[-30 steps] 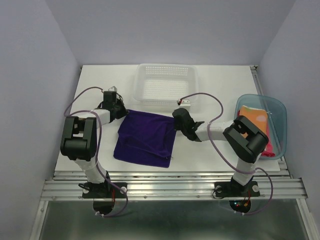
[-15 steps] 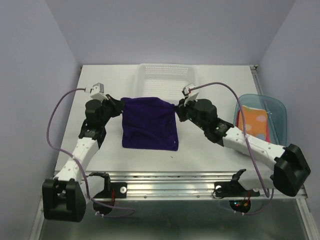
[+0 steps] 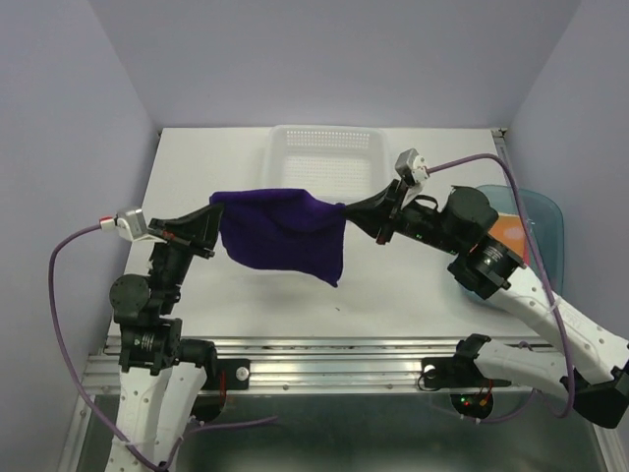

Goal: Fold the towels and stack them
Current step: Fold the towel

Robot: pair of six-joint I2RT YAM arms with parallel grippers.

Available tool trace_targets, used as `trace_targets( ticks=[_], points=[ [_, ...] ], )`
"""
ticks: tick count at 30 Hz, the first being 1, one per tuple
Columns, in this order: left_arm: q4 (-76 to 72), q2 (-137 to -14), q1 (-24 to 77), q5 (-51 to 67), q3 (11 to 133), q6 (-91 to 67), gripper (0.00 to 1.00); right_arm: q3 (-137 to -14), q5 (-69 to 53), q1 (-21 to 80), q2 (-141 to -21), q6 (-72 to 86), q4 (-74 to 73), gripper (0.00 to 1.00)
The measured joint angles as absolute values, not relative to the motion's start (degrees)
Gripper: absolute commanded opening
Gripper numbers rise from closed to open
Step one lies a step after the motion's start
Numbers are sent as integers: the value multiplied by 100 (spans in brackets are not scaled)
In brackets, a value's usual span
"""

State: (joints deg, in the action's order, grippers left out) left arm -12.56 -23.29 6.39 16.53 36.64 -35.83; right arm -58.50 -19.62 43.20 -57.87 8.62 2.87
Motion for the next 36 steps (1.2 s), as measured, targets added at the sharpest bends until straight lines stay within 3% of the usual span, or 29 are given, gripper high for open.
trace_targets(
  ticks=[10, 18, 25, 31, 36],
  points=[
    [-628, -1203, 639, 1627, 3732, -4018, 0, -5948, -2735, 4320, -5245, 1590, 49, 1],
    [-757, -1240, 642, 1197, 2141, -4473, 0, -5321, -1627, 4320, -5819, 1968, -134, 1],
    [-1865, -3402, 642, 613, 1105, -4711, 0, -5085, -1031, 3972, -7596, 1999, -49, 1],
    [-3096, -5664, 642, 489, 1444, -4641, 0, -5094, -939, 3385, -8180, 1835, 126, 1],
    [-3778, -6604, 642, 495, 2008, -4589, 0, -5277, -982, 3192, -8291, 1680, 266, 1]
  ],
)
